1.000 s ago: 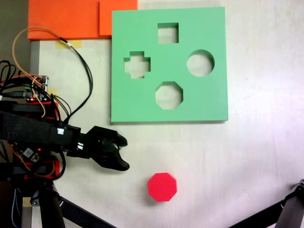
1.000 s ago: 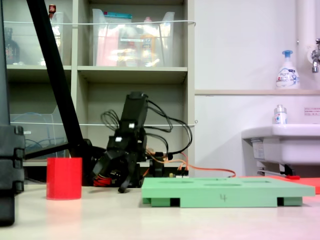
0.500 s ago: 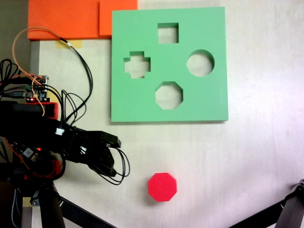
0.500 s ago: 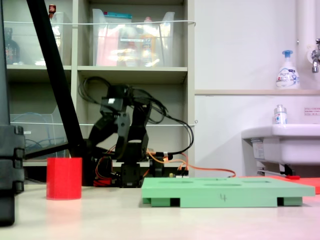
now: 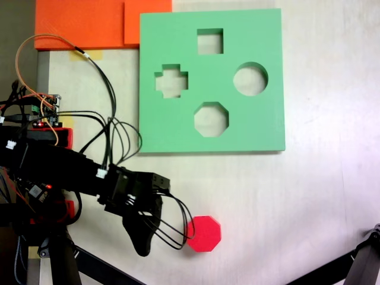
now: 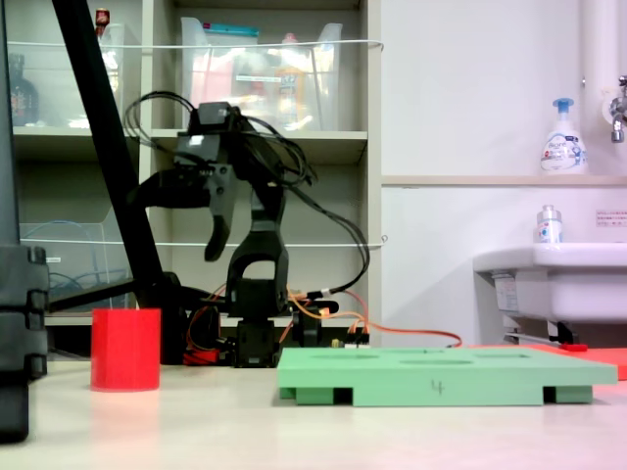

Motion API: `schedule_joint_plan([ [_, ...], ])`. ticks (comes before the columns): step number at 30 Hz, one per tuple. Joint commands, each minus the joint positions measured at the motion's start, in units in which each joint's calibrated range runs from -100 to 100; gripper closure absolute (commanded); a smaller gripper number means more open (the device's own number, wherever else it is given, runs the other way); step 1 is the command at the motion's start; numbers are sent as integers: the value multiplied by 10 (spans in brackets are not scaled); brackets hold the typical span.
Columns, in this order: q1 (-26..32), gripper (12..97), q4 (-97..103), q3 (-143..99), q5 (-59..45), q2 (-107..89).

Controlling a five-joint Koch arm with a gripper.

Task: Put the octagonal pillar block into the corresponding hole

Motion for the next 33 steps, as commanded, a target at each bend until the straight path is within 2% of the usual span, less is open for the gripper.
schedule_joint_plan([
  [1,-3,136,-26,57,-5,56],
  [15,-10,136,-23,199,-40,405],
  [33,-17,138,-11,269,-58,577],
])
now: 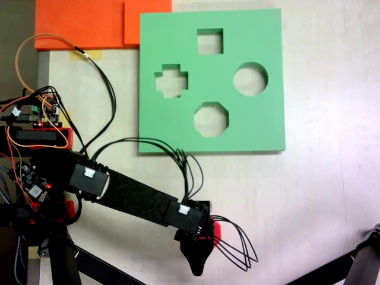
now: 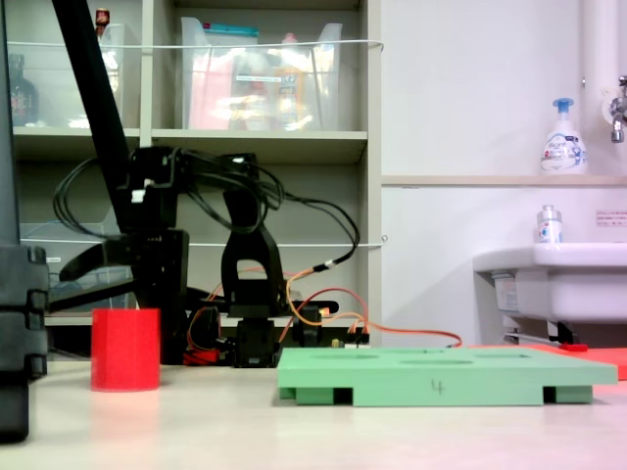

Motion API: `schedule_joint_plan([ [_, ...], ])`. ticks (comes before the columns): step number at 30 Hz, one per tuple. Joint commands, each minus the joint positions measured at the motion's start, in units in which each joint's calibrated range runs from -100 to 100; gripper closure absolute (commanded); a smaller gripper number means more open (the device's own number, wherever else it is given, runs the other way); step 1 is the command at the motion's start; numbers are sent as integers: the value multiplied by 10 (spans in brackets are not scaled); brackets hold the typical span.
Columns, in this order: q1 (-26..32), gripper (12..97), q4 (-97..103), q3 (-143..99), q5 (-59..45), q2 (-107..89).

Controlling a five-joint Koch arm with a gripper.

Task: Put the octagonal pillar block into the corresponding hole

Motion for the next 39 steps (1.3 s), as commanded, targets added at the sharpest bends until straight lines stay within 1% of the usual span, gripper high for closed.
schedule_joint_plan([
  [1,1,138,-12,38,-4,-1],
  [16,2,146,-12,33,-4,78],
  [17,2,185,-13,31,-4,82],
  [18,2,256,-13,27,-5,80],
  [19,1,355,-13,20,-5,80],
  [25,0,626,-16,11,-6,80],
  [30,-3,722,-22,-33,-6,79],
  [35,-5,731,-30,-62,0,52],
  [37,-7,779,-40,-66,2,29],
  [39,-10,779,-55,-66,6,-3],
])
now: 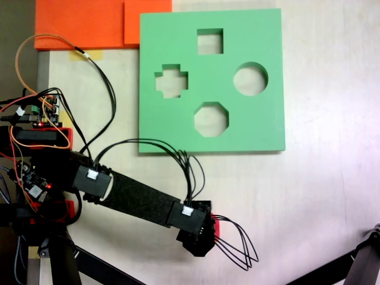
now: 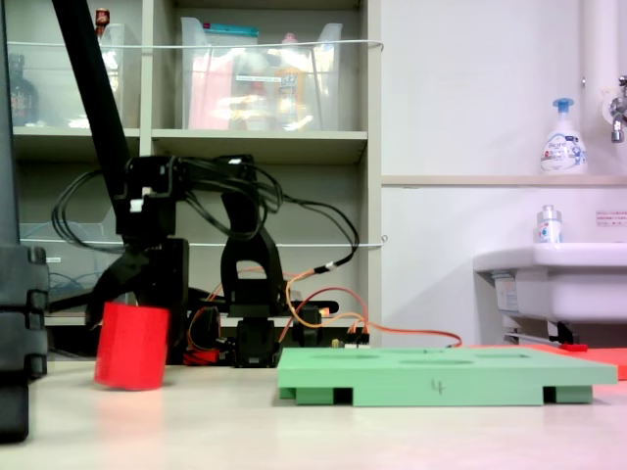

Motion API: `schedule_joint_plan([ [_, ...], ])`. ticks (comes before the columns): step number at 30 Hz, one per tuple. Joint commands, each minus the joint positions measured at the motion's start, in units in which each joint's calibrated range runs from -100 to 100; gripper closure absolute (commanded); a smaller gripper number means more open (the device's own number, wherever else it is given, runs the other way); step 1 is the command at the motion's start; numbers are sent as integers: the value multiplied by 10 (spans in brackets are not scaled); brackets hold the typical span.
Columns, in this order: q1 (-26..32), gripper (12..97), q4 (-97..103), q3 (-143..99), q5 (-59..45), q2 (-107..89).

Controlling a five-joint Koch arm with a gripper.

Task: Put the octagonal pillar block into the corresponding hole

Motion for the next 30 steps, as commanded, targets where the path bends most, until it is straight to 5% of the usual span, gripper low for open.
schedule_joint_plan([
  [1,-4,779,-58,-9,4,-41],
  [13,38,800,-92,53,60,-222],
  [30,193,800,-92,108,230,-226],
])
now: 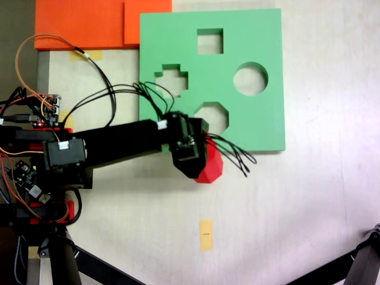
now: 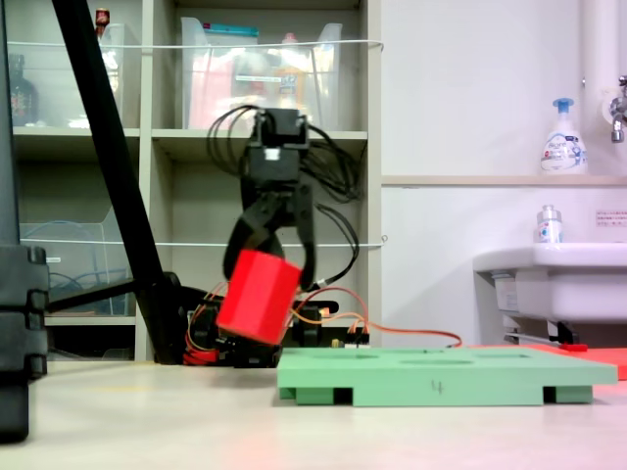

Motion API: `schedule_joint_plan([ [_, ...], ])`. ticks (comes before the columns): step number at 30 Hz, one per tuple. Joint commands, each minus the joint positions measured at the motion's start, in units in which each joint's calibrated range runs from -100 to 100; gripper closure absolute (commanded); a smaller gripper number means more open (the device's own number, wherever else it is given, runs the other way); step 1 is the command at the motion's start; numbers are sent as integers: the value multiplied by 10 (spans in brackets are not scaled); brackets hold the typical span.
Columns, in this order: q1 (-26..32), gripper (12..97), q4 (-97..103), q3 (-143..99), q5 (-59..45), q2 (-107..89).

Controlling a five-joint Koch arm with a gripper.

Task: Put the octagonal pillar block into the corresponding hole

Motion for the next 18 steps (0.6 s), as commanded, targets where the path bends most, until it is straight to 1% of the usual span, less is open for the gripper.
schedule_joint_plan([
  [1,16,800,-47,65,33,6],
  [8,58,800,-47,80,95,34],
  [18,81,800,34,80,109,91],
])
